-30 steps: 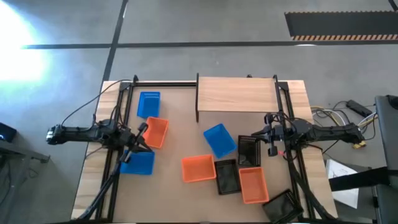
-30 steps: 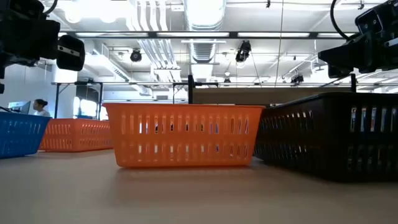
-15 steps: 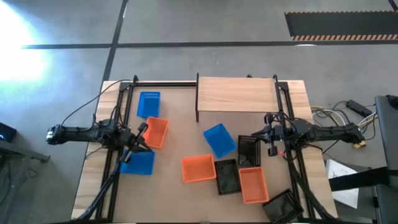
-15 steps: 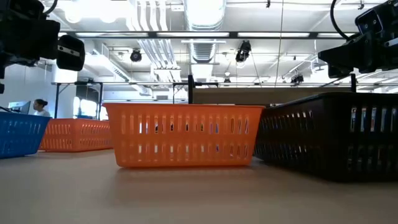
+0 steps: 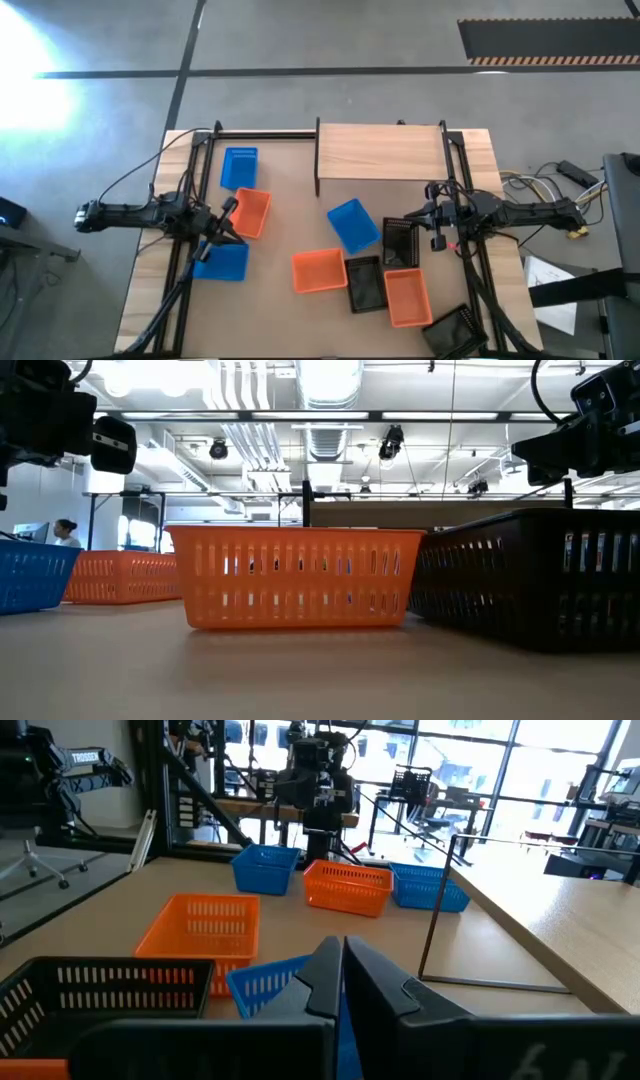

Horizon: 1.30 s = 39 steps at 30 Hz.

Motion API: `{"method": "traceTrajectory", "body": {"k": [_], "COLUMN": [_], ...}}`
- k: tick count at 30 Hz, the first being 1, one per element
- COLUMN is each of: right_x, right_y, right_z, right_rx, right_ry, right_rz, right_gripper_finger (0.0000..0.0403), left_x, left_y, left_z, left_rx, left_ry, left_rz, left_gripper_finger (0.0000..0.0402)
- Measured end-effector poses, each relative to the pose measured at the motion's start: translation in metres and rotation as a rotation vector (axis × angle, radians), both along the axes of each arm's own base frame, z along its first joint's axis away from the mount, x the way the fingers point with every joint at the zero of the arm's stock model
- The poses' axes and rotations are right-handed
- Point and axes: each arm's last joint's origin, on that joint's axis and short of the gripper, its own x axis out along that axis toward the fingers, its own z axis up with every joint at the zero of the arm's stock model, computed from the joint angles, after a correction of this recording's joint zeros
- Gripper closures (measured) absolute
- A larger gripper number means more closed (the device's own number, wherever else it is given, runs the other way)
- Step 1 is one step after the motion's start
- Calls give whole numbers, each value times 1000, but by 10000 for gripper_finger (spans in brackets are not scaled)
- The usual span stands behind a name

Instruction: Stack baskets on shelf by color

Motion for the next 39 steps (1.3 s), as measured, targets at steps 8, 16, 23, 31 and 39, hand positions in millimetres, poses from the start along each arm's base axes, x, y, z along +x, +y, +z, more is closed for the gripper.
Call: {"method": "traceTrajectory", "body": {"k": [8, 16, 23, 31, 39], "right_x": [0, 0, 0, 0, 0], "right_y": [0, 0, 0, 0, 0], "right_z": [0, 0, 0, 0, 0], "right_rx": [0, 0, 0, 0, 0], "right_ry": [0, 0, 1, 0, 0], "right_rz": [0, 0, 0, 0, 0], "right_gripper_finger": [394, 394, 394, 394, 394], "left_x": [0, 0, 0, -2, -22], "left_y": [0, 0, 0, 3, 3], "left_z": [0, 0, 0, 22, 60], "left_rx": [0, 0, 37, 365, 177], "left_ry": [0, 0, -20, -385, -789], "left_rz": [0, 0, 12, 159, 173], "left_gripper_finger": [402, 402, 402, 402, 402]}}
